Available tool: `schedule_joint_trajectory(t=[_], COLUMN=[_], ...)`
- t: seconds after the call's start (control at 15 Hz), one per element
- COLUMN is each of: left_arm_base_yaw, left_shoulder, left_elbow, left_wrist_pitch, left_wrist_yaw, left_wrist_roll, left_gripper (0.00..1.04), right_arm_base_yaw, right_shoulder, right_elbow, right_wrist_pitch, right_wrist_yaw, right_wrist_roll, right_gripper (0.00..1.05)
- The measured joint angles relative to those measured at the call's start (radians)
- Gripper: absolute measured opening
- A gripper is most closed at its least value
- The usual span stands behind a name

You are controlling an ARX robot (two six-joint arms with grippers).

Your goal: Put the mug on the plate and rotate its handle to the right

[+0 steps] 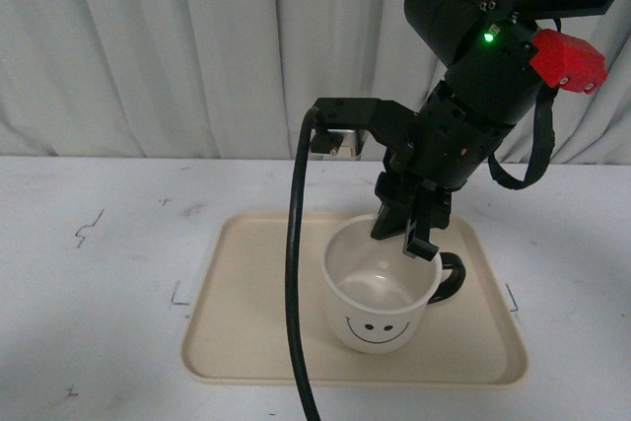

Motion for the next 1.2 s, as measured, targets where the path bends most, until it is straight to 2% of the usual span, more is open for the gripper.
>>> schedule_joint_trajectory(t=[0.33,0.47,0.6,0.67,0.73,0.8,0.87,0.93,1.0,1.07,1.13,1.2], left_arm_base_yaw=[0.000,0.000,0.000,0.000,0.000,0.000,0.000,0.000,0.000,0.000,0.000,0.000], left_shoulder=[0.000,0.000,0.000,0.000,0.000,0.000,0.000,0.000,0.000,0.000,0.000,0.000], left_elbow=[0.000,0.000,0.000,0.000,0.000,0.000,0.000,0.000,0.000,0.000,0.000,0.000], left_wrist_pitch=[0.000,0.000,0.000,0.001,0.000,0.000,0.000,0.000,0.000,0.000,0.000,0.000], left_wrist_yaw=[0.000,0.000,0.000,0.000,0.000,0.000,0.001,0.000,0.000,-0.001,0.000,0.000], left_wrist_roll=[0.000,0.000,0.000,0.000,0.000,0.000,0.000,0.000,0.000,0.000,0.000,0.000], left_gripper=[0.98,0.98,0.98,0.98,0.98,0.98,0.98,0.98,0.98,0.98,0.98,0.98], right_arm_base_yaw=[0.033,0.031,0.017,0.010,0.003,0.006,0.028,0.032,0.022,-0.018,-0.077,-0.123], right_shoulder=[0.039,0.049,0.042,0.019,-0.031,-0.084,-0.187,-0.290,-0.357,-0.417,-0.479,-0.551], right_elbow=[0.040,0.045,0.054,0.061,0.061,0.057,-0.135,-0.360,-0.536,-0.718,-0.891,-1.030], right_wrist_pitch=[-0.014,-0.027,-0.028,-0.042,-0.021,0.040,0.499,0.840,1.080,1.324,1.542,1.693], right_wrist_yaw=[0.018,0.025,-0.055,-0.132,-0.251,-0.283,-0.004,0.227,0.391,0.524,0.573,0.573], right_wrist_roll=[0.024,0.034,0.061,0.080,0.108,0.147,0.276,0.431,0.566,0.713,0.813,0.863], right_gripper=[0.04,0.28,0.48,0.59,0.72,0.83,0.74,0.63,0.54,0.43,0.30,0.17])
